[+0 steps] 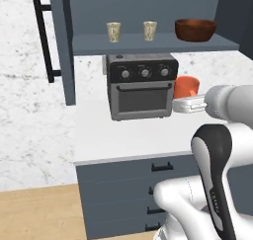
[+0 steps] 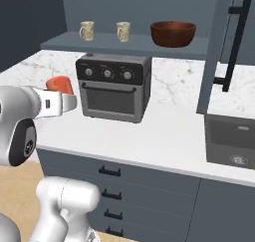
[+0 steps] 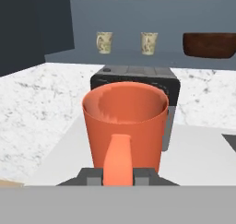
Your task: Gather all objects into one cabinet and sort the glasses and bowls to opposite sides.
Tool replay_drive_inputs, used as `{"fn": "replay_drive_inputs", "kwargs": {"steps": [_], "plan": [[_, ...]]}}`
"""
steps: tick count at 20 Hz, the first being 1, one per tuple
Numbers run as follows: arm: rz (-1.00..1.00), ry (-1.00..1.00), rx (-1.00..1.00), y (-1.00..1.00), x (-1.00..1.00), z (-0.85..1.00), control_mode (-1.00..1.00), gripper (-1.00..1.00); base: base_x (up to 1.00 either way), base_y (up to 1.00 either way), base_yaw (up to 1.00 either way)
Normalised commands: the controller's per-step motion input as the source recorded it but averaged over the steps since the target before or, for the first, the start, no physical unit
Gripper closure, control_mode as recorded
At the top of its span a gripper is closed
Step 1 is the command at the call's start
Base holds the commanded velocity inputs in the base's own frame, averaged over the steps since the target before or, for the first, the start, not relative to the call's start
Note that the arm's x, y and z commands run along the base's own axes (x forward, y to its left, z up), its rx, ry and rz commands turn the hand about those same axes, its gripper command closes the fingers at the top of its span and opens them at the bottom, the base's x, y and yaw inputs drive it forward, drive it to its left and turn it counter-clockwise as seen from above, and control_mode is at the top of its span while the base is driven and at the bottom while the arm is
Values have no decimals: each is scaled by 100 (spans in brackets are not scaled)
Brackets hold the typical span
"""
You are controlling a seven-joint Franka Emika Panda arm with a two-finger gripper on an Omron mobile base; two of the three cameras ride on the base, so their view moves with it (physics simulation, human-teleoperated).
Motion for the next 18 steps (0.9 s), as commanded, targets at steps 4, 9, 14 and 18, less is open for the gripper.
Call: {"fn": "replay_drive_inputs", "kwargs": {"steps": [4,9,14,18], "plan": [[0,0,0,0,0,0,100,100,52,33,0],[0,0,0,0,0,0,100,100,31,27,0],[0,0,0,0,0,0,100,100,17,7,0],[0,0,0,0,0,0,100,100,32,13,0]]}}
